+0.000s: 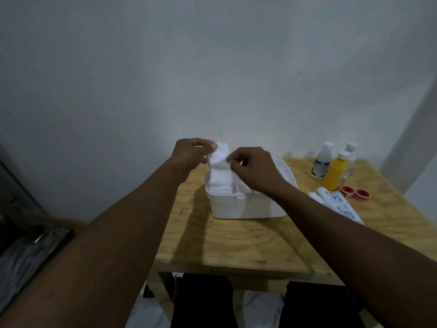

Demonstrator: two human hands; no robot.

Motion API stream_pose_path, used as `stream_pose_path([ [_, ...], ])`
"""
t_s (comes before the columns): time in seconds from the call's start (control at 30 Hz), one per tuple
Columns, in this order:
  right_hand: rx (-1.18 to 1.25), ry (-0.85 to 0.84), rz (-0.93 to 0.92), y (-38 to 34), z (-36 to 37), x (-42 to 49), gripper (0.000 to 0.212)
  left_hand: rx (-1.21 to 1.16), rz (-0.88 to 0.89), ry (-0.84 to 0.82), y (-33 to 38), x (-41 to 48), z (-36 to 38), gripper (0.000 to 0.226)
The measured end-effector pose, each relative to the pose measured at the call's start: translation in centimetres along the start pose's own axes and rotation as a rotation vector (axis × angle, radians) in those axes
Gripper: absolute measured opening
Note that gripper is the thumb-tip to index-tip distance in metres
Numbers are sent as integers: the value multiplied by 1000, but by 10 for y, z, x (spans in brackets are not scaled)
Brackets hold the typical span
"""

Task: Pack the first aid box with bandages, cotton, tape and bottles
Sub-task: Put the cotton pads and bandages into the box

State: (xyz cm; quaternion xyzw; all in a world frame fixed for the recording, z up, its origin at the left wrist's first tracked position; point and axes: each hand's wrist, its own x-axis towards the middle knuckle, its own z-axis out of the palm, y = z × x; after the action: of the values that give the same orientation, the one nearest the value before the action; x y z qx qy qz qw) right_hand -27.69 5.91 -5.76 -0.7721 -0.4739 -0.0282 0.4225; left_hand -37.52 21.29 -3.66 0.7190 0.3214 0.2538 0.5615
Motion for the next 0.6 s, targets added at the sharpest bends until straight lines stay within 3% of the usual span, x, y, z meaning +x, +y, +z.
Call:
stream_pose_path([
  [0.1,217,92,238,0,-8,15,14,4,1,-10,4,2,0,22],
  [0.23,424,6,482,-3,-14,26,18,24,16,-65,6,4,0,16],
  [0.4,451,-10,511,-2,-5,30,15,65,27,-97,4,6,0,19],
  [0.6,220,-5,439,9,15,31,13,148,36,-57,-10,11,-3,35],
])
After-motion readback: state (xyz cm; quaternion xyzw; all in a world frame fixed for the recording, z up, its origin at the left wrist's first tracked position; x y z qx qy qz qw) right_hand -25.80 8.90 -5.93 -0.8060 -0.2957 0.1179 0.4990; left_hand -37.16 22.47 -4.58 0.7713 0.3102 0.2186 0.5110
